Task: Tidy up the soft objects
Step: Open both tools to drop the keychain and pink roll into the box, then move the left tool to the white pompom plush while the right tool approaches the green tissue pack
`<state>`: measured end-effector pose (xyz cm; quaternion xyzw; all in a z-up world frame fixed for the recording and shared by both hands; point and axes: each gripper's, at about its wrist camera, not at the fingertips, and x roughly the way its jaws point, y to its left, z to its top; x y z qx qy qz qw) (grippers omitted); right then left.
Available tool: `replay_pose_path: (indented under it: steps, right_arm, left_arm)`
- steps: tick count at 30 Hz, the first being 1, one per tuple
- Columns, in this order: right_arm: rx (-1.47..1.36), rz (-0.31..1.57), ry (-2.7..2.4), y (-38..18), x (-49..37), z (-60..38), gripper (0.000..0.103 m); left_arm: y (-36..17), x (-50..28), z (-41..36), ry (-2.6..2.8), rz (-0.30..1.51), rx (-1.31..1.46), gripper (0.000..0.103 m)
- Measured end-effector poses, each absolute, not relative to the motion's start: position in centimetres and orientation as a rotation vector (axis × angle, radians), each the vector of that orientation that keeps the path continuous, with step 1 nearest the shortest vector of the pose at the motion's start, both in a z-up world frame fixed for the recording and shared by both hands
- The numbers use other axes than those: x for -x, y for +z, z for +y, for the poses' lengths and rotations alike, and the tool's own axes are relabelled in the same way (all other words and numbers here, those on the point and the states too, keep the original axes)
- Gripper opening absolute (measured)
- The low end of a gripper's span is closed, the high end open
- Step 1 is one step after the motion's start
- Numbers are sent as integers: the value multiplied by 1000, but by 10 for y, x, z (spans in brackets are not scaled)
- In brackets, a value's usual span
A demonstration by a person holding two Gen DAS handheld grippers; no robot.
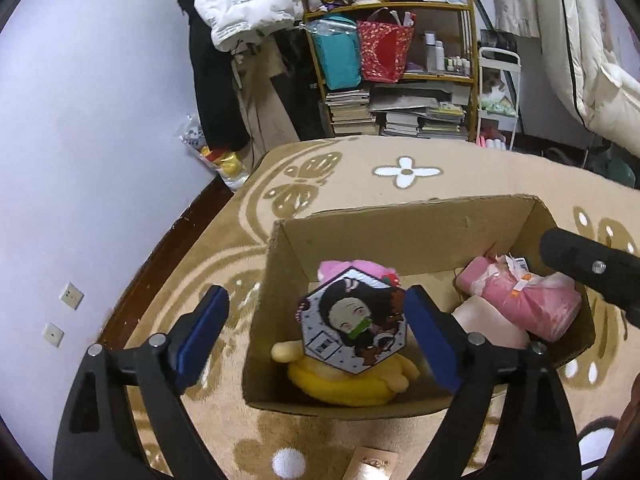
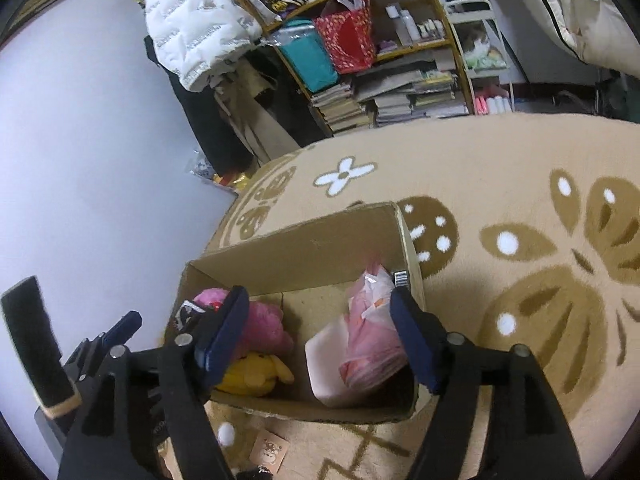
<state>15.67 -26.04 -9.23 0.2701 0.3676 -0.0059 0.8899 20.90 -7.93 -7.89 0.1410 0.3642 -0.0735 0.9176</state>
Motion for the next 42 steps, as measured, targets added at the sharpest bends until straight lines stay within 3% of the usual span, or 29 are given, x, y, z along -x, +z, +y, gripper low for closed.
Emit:
replay_pose_path:
  steps: [2, 7, 14, 23, 42]
  right_arm:
    - [-549, 757, 3, -88, -154, -260, 89]
    - [-503, 739, -12, -77, -144, -260, 103]
    - [-496, 755, -29, -74, -133, -258, 103]
    - [-473, 766, -10, -69, -108, -247, 103]
    - [-353, 956, 8, -97, -60, -201, 102]
  left_arm:
    - [-77, -208, -73, -147, 750, -279, 98]
    - [-67, -204, -54, -155, 735, -238, 101]
    - [-53, -198, -20, -134, 748, -108, 102]
    - [-42, -178, -9, -178, 771, -150, 102]
    - [-68, -125, 12, -257, 929, -136, 102]
